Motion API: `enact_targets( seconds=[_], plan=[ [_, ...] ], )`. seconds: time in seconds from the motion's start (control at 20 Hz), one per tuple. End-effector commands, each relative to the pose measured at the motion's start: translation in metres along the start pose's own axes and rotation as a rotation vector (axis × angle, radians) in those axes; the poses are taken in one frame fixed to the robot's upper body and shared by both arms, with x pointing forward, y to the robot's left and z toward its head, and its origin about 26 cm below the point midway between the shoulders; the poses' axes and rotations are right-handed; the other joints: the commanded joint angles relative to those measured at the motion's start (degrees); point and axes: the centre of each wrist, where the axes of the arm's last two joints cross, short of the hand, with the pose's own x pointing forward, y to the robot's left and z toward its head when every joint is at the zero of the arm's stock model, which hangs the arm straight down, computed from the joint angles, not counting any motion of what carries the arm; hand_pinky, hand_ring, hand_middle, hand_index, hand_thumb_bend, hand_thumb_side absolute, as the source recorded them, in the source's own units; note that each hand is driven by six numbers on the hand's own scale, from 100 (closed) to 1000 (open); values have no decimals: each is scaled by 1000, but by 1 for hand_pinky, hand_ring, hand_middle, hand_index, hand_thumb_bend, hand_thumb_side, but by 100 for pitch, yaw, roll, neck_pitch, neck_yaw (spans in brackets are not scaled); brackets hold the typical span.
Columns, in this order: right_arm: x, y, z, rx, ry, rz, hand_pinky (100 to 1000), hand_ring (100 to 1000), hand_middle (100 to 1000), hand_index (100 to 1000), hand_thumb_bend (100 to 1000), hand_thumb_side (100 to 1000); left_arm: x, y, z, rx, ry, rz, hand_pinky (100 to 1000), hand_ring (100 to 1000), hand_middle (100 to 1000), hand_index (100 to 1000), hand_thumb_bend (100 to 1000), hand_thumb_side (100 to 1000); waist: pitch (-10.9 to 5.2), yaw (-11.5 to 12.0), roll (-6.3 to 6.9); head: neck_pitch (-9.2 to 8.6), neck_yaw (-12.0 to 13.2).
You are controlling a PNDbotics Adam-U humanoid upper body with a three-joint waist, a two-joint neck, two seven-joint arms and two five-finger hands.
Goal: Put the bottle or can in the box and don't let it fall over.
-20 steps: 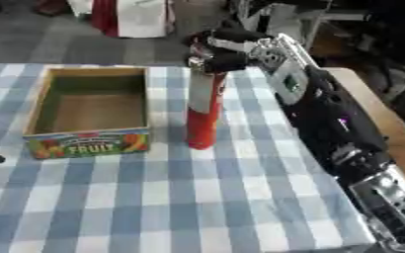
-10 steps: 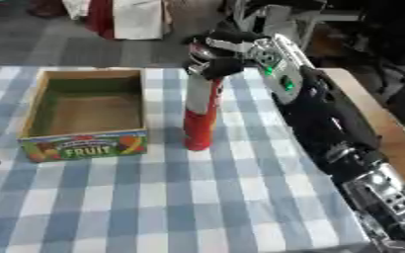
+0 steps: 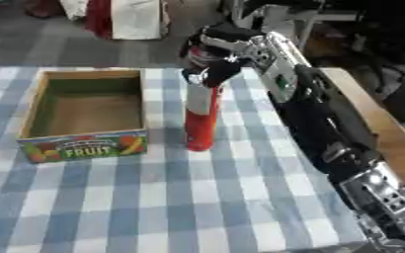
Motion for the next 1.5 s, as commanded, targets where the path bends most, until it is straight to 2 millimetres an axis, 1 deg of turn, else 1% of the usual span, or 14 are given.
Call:
enact_targets(
  seconds=[0.05,0.25,0.45,0.7,0.9,0.95,1.05,1.1,1.2,1.25,1.35,1.4,1.45,1.5],
  plan=[
    [5,-21,3,-119,-22,54,100,207,346,489,100,201,10,3,-4,-3,-36,-8,548,924,701,955,345,993,-76,11,37,-101,-42],
    [9,-32,2,-194,-45,66,100,195,334,481,100,199,10,2,-4,-4,-38,-6,549,923,701,955,345,994,-79,35,39,-115,-78],
    [18,-56,0,-260,-75,97,100,198,335,483,100,198,11,1,-6,-10,-44,-1,549,923,701,955,345,993,-78,118,53,-131,-137],
    [38,-88,-9,-331,-132,125,100,206,338,488,100,198,17,-5,-12,-37,-69,14,550,922,701,955,346,990,-56,380,71,-200,-323],
    [52,-105,-16,-371,-170,124,100,218,334,496,100,200,24,-12,-19,-73,-102,34,550,921,701,955,346,987,-25,658,78,-272,-483],
    [55,-106,-18,-377,-177,119,100,218,334,496,100,200,26,-13,-20,-81,-108,38,550,921,701,955,346,987,-18,708,77,-284,-511],
    [58,-102,-24,-364,-190,100,100,226,345,533,100,199,30,-18,-24,-101,-125,50,551,920,700,955,347,985,0,858,78,-314,-605],
    [59,-97,-28,-348,-194,84,100,237,364,582,100,198,32,-20,-26,-111,-134,56,551,920,700,954,347,984,12,926,80,-325,-643],
    [59,-84,-36,-309,-194,50,100,260,373,604,100,198,35,-23,-29,-127,-149,67,552,919,700,954,347,985,39,1023,83,-342,-708],
    [60,-77,-40,-284,-192,37,100,304,420,669,100,198,36,-24,-30,-132,-153,71,551,919,700,954,348,985,53,1052,82,-342,-727],
    [60,-64,-46,-236,-185,22,100,358,466,708,100,199,38,-25,-31,-139,-158,75,551,919,699,954,348,985,75,1087,73,-347,-751],
    [59,-58,-49,-211,-179,15,328,542,624,848,100,203,38,-25,-32,-142,-159,76,551,919,699,954,348,985,84,1099,65,-352,-760],
    [59,-53,-51,-183,-173,12,534,653,727,923,100,288,38,-26,-32,-145,-161,76,551,919,699,954,348,985,90,1108,57,-357,-769],
    [59,-50,-53,-160,-173,17,869,899,902,1000,100,807,38,-26,-32,-148,-161,76,551,919,699,954,348,985,95,1113,49,-361,-781]
  ],
)
